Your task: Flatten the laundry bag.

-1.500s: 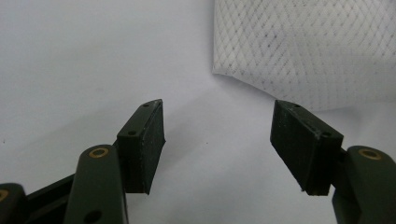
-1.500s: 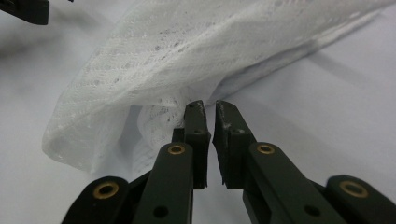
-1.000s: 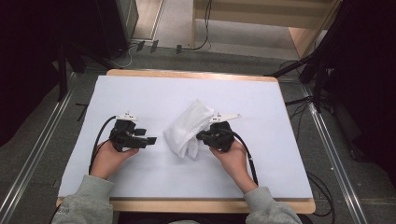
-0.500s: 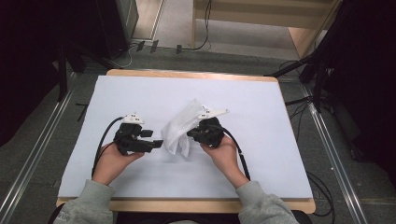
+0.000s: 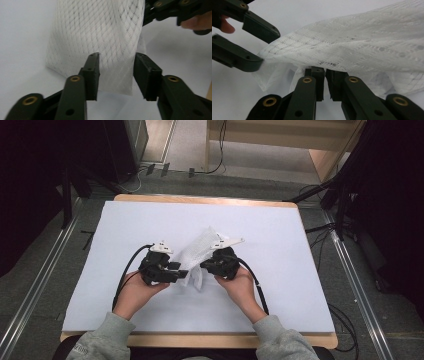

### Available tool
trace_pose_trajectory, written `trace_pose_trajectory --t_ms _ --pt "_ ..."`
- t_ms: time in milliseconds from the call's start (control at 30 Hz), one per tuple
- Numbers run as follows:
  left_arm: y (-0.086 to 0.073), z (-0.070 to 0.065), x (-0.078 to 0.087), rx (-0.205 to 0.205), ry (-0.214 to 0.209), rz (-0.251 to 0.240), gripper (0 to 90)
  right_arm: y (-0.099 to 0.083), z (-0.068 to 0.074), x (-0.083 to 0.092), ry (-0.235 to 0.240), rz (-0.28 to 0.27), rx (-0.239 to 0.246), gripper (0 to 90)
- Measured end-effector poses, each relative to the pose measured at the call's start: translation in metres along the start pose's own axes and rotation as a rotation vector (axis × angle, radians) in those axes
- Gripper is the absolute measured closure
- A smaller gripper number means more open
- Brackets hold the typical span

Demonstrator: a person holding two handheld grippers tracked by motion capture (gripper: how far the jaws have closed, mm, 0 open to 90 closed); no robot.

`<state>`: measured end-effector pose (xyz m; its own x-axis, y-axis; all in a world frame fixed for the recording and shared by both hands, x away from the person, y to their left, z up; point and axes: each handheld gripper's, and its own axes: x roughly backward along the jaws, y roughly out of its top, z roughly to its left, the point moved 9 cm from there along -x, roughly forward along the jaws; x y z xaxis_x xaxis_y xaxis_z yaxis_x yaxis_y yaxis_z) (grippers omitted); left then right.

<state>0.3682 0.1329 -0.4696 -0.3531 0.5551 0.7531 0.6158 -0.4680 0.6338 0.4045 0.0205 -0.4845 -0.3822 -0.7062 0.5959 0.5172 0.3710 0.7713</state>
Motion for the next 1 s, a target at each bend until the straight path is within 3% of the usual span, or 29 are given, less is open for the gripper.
trace_pose_trajectory --t_ms 33,67,100,167,233,400,733,1000 --pt "0.000 0.002 -0.003 -0.005 0.006 0.002 69.8 -0.001 0.000 0.001 -0.003 0.005 -0.005 86.0" --pt "0.000 0.002 -0.003 -0.005 0.006 0.002 75.8 -0.001 0.000 0.001 -0.003 0.005 -0.005 86.0" --pt "0.000 0.003 -0.004 -0.005 0.003 0.005 75.8 -0.002 -0.001 0.002 -0.004 0.002 -0.004 86.0" --pt "0.000 0.008 -0.005 0.006 -0.021 0.002 89.5 -0.003 -0.004 0.005 -0.010 -0.001 -0.008 85.6" --pt "0.000 0.011 -0.004 0.008 -0.018 -0.001 89.7 -0.004 -0.006 0.006 -0.015 -0.001 -0.010 85.3" --pt "0.005 0.024 0.005 0.060 -0.038 -0.053 90.0 -0.009 -0.017 0.014 -0.037 -0.005 -0.029 82.8" --pt "0.003 0.047 0.016 0.123 -0.030 -0.093 90.0 -0.019 -0.040 0.020 -0.088 0.004 -0.069 74.9" --pt "-0.007 0.067 0.026 0.168 -0.009 -0.102 90.0 -0.022 -0.048 0.017 -0.121 0.017 -0.063 66.3"
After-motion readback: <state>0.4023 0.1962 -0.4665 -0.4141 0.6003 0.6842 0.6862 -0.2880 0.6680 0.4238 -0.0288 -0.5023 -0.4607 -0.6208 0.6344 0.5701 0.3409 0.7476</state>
